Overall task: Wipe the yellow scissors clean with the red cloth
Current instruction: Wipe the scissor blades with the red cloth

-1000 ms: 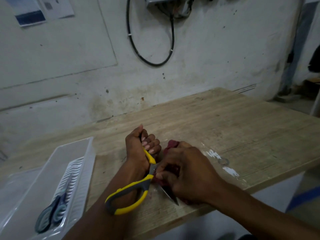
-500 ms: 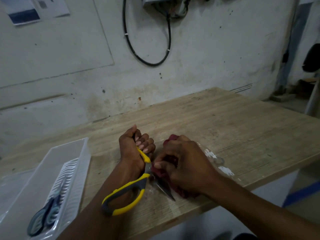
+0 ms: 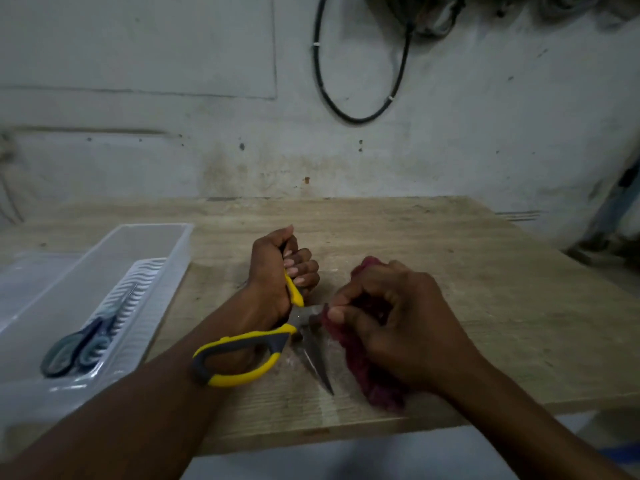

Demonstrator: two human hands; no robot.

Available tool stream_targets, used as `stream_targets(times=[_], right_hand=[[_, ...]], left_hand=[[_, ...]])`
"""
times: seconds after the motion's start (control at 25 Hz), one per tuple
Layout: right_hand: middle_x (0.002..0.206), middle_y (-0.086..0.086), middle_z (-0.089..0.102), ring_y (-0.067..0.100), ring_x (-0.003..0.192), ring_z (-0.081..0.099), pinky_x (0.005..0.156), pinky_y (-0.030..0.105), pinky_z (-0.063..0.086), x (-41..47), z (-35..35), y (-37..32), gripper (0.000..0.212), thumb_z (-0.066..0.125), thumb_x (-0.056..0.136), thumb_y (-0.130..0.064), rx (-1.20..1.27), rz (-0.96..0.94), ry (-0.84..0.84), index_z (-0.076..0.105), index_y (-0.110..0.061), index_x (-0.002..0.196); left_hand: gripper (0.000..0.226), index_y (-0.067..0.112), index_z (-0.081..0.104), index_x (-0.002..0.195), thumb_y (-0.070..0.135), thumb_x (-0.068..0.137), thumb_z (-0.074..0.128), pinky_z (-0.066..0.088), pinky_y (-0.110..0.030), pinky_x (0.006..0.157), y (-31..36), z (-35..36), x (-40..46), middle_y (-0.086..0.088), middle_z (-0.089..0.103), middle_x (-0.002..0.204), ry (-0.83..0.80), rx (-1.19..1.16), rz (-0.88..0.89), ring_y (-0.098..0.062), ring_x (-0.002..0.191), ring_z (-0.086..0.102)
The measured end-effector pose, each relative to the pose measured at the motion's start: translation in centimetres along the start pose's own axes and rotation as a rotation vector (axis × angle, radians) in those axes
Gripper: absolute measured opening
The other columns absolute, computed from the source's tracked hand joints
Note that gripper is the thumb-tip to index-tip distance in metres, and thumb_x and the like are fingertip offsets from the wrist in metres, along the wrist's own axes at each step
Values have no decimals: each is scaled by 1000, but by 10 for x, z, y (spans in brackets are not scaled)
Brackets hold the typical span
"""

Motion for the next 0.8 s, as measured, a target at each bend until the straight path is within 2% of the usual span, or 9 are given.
stream_targets(times=[0.12,0.24,0.32,0.4,0.44,0.56,0.6,0.72,0.8], right_hand=[[78,-16,68,4,85,55,74,25,46,-2,45,-10,6,79,77,-27,-72,-50,-82,74,-32,78],[84,-16,68,9,90,61,72,34,54,-19,59,-9,12,75,74,-24,-74,-83,-170,73,-34,80],[86,-15,71,8,94,64,74,32,56,-34,52,-12,12,70,75,-25,-66,-119,-318,77,-33,80],[87,-14,73,3,93,66,76,30,58,-39,37,-5,15,65,78,-27,-17,-72,-450,79,-31,82],[86,-15,72,1,89,67,75,30,58,-34,26,2,16,64,78,-28,-51,-47,-431,78,-32,83],[80,-19,71,1,78,63,69,26,53,-7,-6,2,13,75,75,-31,-174,-75,-70,77,-38,85],[80,-18,71,2,77,63,68,26,52,-4,2,-5,13,79,75,-32,-152,-90,-38,76,-38,86],[89,-23,66,0,92,61,73,26,53,-24,51,-23,11,76,78,-38,-135,-162,-158,75,-40,89],[91,-32,61,-7,98,59,75,17,51,-32,54,-16,14,77,75,-33,-116,-115,-282,78,-42,86]], left_hand=[[56,16,34,45,30,99,41,23,-11,37,-2,-6,-1,4,23,38,33,5,14,-11,29,23],[47,17,32,45,26,89,48,22,-10,37,7,-11,-2,4,21,38,49,3,39,-11,27,21],[43,18,32,45,26,83,52,23,-9,37,3,-7,-1,4,20,38,38,-1,24,-11,27,21],[45,19,32,46,26,86,50,22,-10,36,-2,-5,1,4,19,38,59,-5,23,-12,27,21],[47,19,32,46,26,90,48,21,-10,36,-4,-3,0,4,19,39,69,-4,23,-12,28,21],[48,19,31,49,26,94,46,19,-10,39,-2,-2,-2,4,19,40,86,8,30,-12,29,20],[47,19,30,51,26,94,46,19,-11,39,-1,-3,-3,4,19,40,92,6,36,-12,29,20],[46,18,29,56,27,97,46,21,-11,39,0,-7,-5,3,20,41,104,-4,32,-13,29,20],[47,18,30,56,28,99,45,22,-12,39,2,-8,-6,3,20,41,104,-25,47,-13,29,21]])
Point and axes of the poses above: each hand's wrist, its own x-axis towards the middle knuckle, its own z-axis out of the palm, y = z × x, the point moved 9 cm from there along x, towards the middle knuckle
